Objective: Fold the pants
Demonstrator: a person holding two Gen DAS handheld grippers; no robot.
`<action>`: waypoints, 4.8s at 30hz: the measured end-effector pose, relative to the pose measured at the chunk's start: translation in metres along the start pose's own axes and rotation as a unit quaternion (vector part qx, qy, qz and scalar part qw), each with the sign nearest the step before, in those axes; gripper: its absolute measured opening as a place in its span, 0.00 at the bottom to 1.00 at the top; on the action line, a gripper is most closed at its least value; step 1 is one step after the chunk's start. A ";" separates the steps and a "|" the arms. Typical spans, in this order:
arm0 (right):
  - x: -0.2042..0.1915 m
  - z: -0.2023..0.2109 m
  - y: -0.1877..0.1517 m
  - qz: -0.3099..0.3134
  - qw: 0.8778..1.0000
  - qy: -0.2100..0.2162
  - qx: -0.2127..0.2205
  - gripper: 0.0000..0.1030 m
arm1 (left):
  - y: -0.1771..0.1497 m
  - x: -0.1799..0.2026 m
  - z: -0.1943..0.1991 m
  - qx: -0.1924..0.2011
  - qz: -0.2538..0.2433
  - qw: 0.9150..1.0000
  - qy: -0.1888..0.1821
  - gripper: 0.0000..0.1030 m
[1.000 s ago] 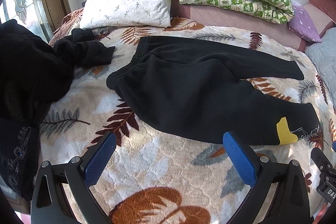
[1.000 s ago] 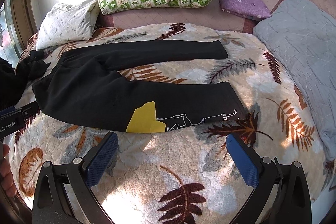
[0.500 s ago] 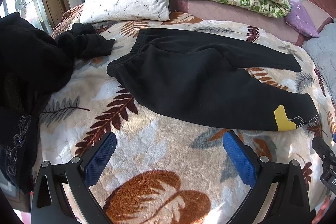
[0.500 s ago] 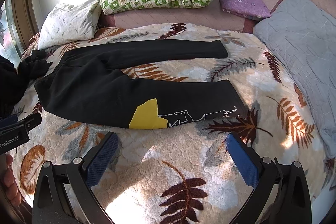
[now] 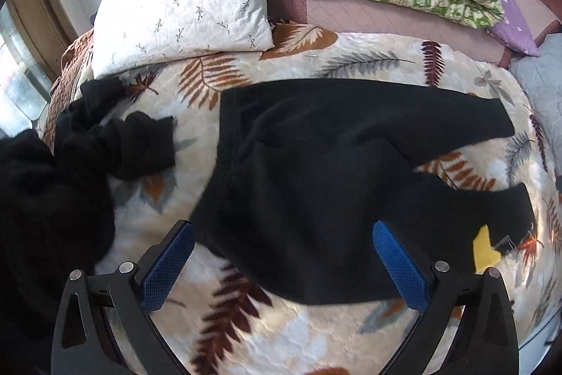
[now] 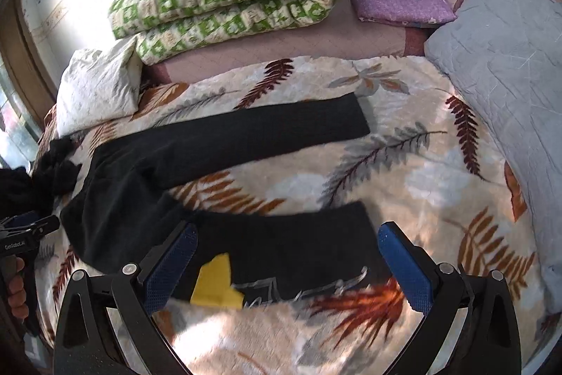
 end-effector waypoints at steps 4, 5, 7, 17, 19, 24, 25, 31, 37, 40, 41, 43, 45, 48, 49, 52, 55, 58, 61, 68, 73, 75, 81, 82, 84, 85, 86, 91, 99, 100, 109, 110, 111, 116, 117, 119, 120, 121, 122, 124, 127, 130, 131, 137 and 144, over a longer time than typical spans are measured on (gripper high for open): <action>0.032 -0.055 0.065 -0.029 0.998 -0.040 -0.041 0.99 | 0.051 -0.048 -0.045 -0.049 0.021 0.998 -0.016 0.99; 0.039 -0.069 0.076 -0.030 0.997 -0.049 -0.049 0.98 | 0.060 -0.058 -0.059 -0.065 0.033 0.997 -0.032 0.99; 0.048 -0.096 0.095 -0.032 0.996 -0.055 -0.065 0.97 | 0.076 -0.075 -0.086 -0.091 0.062 0.992 -0.060 0.99; 0.052 -0.188 0.130 -0.013 0.990 -0.020 -0.142 0.86 | 0.111 -0.094 -0.182 -0.149 0.084 0.979 -0.115 0.91; 0.053 -0.195 0.136 -0.012 0.988 -0.018 -0.150 0.86 | 0.112 -0.091 -0.191 -0.150 0.077 0.978 -0.121 0.91; 0.065 -0.213 0.150 -0.032 0.986 -0.020 -0.165 0.86 | 0.116 -0.090 -0.212 -0.167 0.086 0.974 -0.123 0.91; 0.066 -0.217 0.150 -0.037 0.984 -0.013 -0.172 0.80 | 0.118 -0.088 -0.215 -0.166 0.088 0.975 -0.123 0.91; 0.057 -0.229 0.148 -0.032 0.980 0.020 -0.194 0.51 | 0.131 -0.077 -0.222 -0.157 0.085 0.974 -0.140 0.85; 0.062 -0.225 0.147 -0.036 0.980 0.022 -0.196 0.17 | 0.135 -0.078 -0.220 -0.172 0.075 0.976 -0.111 0.37; 0.058 -0.213 0.146 -0.009 0.983 0.017 -0.184 0.10 | 0.137 -0.079 -0.207 -0.165 0.079 0.977 -0.106 0.30; 0.055 -0.209 0.146 0.002 0.984 0.015 -0.179 0.09 | 0.138 -0.078 -0.202 -0.161 0.078 0.979 -0.099 0.30; 0.051 -0.200 0.147 0.020 0.986 0.008 -0.165 0.09 | 0.141 -0.075 -0.189 -0.147 0.072 0.983 -0.084 0.29; 0.048 -0.190 0.148 0.033 0.988 0.004 -0.152 0.08 | 0.143 -0.071 -0.173 -0.133 0.064 0.986 -0.072 0.29; 0.042 -0.170 0.152 0.052 0.991 0.003 -0.122 0.08 | 0.143 -0.068 -0.143 -0.112 0.052 0.991 -0.051 0.29; 0.039 -0.161 0.153 0.061 0.992 0.006 -0.109 0.07 | 0.141 -0.069 -0.131 -0.104 0.051 0.992 -0.046 0.29; 0.030 -0.134 0.153 0.090 0.993 0.009 -0.074 0.07 | 0.134 -0.073 -0.098 -0.079 0.055 0.995 -0.035 0.29; 0.022 -0.109 0.146 0.108 0.993 0.011 -0.045 0.07 | 0.119 -0.080 -0.062 -0.054 0.062 0.996 -0.018 0.29; 0.016 -0.086 0.130 0.131 0.991 0.016 -0.019 0.07 | 0.096 -0.077 -0.029 -0.031 0.061 0.998 -0.005 0.29; 0.015 -0.065 0.104 0.152 0.988 0.021 -0.003 0.07 | 0.065 -0.070 -0.008 -0.018 0.067 0.998 -0.003 0.29; 0.032 -0.039 0.030 0.171 0.985 0.032 0.000 0.07 | -0.013 -0.060 0.007 -0.027 0.087 0.996 -0.018 0.27; 0.034 -0.024 -0.022 0.184 0.982 0.049 -0.010 0.07 | -0.056 -0.062 -0.009 -0.063 0.108 0.991 -0.049 0.27; 0.035 -0.020 -0.039 0.197 0.979 0.045 -0.012 0.07 | -0.069 -0.061 -0.015 -0.077 0.106 0.990 -0.054 0.27; 0.041 -0.005 -0.074 0.245 0.969 0.003 -0.003 0.16 | -0.094 -0.060 -0.016 -0.091 0.097 0.989 -0.060 0.33; 0.043 -0.001 -0.079 0.249 0.968 0.001 -0.007 0.17 | -0.097 -0.061 -0.014 -0.092 0.094 0.990 -0.059 0.36; 0.048 0.004 -0.089 0.254 0.967 -0.008 -0.016 0.21 | -0.102 -0.061 -0.007 -0.092 0.083 0.991 -0.050 0.45; 0.052 0.008 -0.093 0.255 0.967 -0.017 -0.021 0.23 | -0.103 -0.062 -0.001 -0.090 0.078 0.992 -0.048 0.46; 0.057 0.012 -0.095 0.249 0.968 -0.022 -0.025 0.23 | -0.104 -0.062 0.005 -0.089 0.074 0.992 -0.049 0.47; 0.091 0.041 -0.072 0.045 0.996 0.049 -0.058 0.51 | -0.098 -0.068 0.049 -0.066 0.063 0.995 -0.045 0.54; 0.128 0.020 -0.068 -0.374 0.889 0.204 -0.170 0.70 | -0.053 -0.083 0.034 -0.093 0.075 0.990 -0.069 0.78; 0.130 0.014 -0.072 -0.418 0.862 0.218 -0.185 0.73 | -0.051 -0.082 0.023 -0.110 0.075 0.988 -0.082 0.78; 0.114 -0.020 -0.080 -0.536 0.786 0.227 -0.209 0.75 | -0.062 -0.081 -0.015 -0.169 0.102 0.964 -0.176 0.78; 0.113 -0.024 -0.080 -0.543 0.781 0.228 -0.207 0.75 | -0.065 -0.082 -0.015 -0.169 0.102 0.963 -0.181 0.78; 0.110 -0.026 -0.079 -0.548 0.778 0.229 -0.205 0.75 | -0.068 -0.084 -0.015 -0.170 0.102 0.962 -0.187 0.78; 0.110 -0.037 -0.079 -0.597 0.753 0.225 -0.162 0.71 | -0.079 -0.087 -0.023 -0.175 0.114 0.955 -0.211 0.79; 0.109 -0.041 -0.079 -0.602 0.751 0.222 -0.157 0.69 | -0.079 -0.087 -0.024 -0.176 0.117 0.953 -0.215 0.79; 0.112 -0.047 -0.083 -0.613 0.747 0.214 -0.142 0.43 | -0.078 -0.085 -0.032 -0.176 0.124 0.950 -0.225 0.79; 0.114 -0.050 -0.085 -0.614 0.748 0.209 -0.138 0.34 | -0.079 -0.084 -0.034 -0.175 0.128 0.949 -0.230 0.79; 0.116 -0.053 -0.089 -0.614 0.751 0.202 -0.132 0.15 | -0.080 -0.084 -0.037 -0.172 0.130 0.949 -0.232 0.78; 0.117 -0.054 -0.091 -0.610 0.758 0.195 -0.124 0.07 | -0.081 -0.083 -0.039 -0.167 0.133 0.949 -0.231 0.76; 0.117 -0.054 -0.094 -0.592 0.777 0.183 -0.109 0.06 | -0.082 -0.082 -0.040 -0.160 0.141 0.951 -0.225 0.63; 0.115 -0.048 -0.088 -0.550 0.812 0.172 -0.089 0.05 | -0.087 -0.084 -0.044 -0.159 0.181 0.942 -0.233 0.34; 0.101 -0.035 -0.066 -0.495 0.849 0.174 -0.067 0.05 | -0.087 -0.089 -0.043 -0.145 0.215 0.936 -0.239 0.30; 0.095 -0.032 -0.056 -0.478 0.858 0.176 -0.061 0.05 | -0.085 -0.092 -0.041 -0.138 0.224 0.934 -0.240 0.30; 0.056 -0.001 0.018 -0.407 0.874 0.264 -0.011 0.05 | -0.063 -0.119 -0.013 -0.070 0.264 0.929 -0.247 0.29; 0.067 -0.027 -0.012 -0.334 0.915 0.221 -0.054 0.05 | -0.086 -0.113 -0.028 -0.109 0.233 0.938 -0.230 0.29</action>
Point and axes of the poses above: each gripper's, at about its wrist camera, not at the fingertips, and z roughly against the way its jaws point, x to its right, y to its top, the point moved 6 cm from there along -z, roughly the way its jaws point, and after that the axes turned 11 degrees about -z, right-handed, at the moved point
